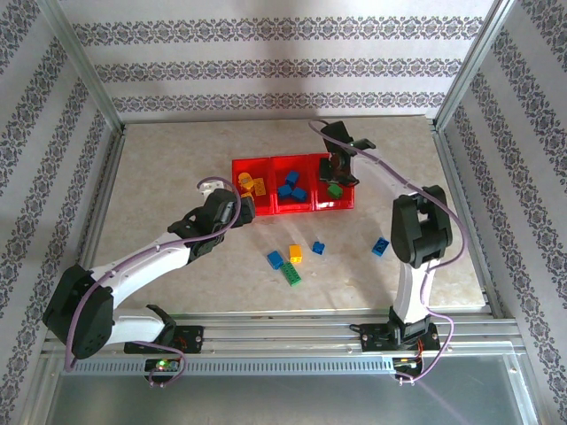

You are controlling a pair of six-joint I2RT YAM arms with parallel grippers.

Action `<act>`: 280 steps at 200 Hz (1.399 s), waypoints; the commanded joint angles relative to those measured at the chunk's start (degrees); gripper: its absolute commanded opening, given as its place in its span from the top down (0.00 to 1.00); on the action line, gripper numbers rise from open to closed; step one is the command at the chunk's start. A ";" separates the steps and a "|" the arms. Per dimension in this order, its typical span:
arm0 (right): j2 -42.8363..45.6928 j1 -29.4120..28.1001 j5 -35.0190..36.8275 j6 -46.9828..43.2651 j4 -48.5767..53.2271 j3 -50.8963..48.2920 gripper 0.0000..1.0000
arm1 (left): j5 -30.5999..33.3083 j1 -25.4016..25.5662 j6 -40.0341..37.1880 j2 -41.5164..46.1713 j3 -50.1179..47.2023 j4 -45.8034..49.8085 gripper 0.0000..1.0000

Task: Sort the legos into containers by color
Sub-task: Place the lego in the container, then pick up the lego from the middle-right of the table.

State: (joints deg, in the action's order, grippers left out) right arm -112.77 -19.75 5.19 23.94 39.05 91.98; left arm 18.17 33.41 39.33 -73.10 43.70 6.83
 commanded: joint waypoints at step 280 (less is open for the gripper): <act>43.65 9.63 -0.42 10.50 7.10 -43.10 0.02 | -2.16 -1.20 1.01 -0.93 -0.55 -0.86 0.00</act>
State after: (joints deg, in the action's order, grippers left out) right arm -71.53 -11.92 3.68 32.38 44.05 52.49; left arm 16.53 32.86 39.53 -73.45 43.72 6.81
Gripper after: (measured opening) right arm 0.984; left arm 0.995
